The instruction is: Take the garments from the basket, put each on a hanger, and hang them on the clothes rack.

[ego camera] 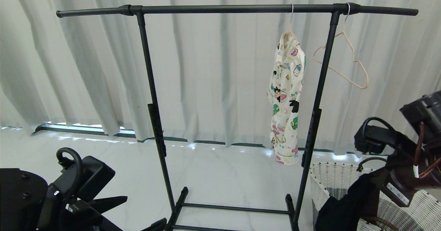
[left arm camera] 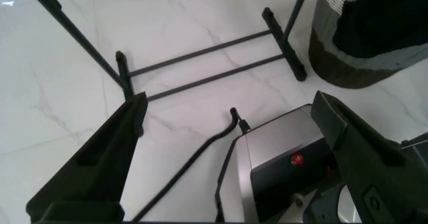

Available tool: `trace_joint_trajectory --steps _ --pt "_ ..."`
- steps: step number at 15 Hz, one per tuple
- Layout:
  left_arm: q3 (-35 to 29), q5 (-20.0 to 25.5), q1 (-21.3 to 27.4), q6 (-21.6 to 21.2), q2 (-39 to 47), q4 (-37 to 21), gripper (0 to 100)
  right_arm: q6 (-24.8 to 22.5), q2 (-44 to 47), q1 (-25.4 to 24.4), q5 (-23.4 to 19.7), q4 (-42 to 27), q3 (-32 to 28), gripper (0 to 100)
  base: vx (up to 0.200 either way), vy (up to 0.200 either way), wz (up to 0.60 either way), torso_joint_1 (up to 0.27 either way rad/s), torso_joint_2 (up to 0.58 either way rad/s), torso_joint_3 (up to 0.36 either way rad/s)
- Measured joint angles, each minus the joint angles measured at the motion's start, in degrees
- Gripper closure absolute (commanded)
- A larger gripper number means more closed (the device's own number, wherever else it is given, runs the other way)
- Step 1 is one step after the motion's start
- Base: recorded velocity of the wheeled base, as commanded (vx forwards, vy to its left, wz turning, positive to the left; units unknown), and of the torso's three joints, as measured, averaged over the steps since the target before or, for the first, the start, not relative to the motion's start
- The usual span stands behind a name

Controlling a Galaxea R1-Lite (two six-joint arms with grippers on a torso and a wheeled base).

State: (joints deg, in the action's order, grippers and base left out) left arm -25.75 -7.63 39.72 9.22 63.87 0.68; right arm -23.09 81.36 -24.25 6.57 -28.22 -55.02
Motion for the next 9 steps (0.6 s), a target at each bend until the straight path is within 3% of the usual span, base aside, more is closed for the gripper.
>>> trace_joint_trajectory --steps 2,6,9 --pt "0.1 0.0 0.2 0.0 0.0 0.0 0 1.4 0.0 -3.1 0.0 -1.3 -3.8 100 -0.2 0.0 0.0 0.002 0.0 -0.002" --pt "0.0 0.7 3.0 0.0 1.3 1.1 0 4.8 2.6 -7.6 -1.9 -1.5 -9.3 100 0.0 0.0 0.0 0.0 0.0 0.0" --pt "-1.3 1.6 5.7 0.2 6.0 9.1 0 7.9 6.7 -11.4 -7.7 -1.4 -15.9 100 0.0 0.0 0.0 0.0 0.0 0.0"
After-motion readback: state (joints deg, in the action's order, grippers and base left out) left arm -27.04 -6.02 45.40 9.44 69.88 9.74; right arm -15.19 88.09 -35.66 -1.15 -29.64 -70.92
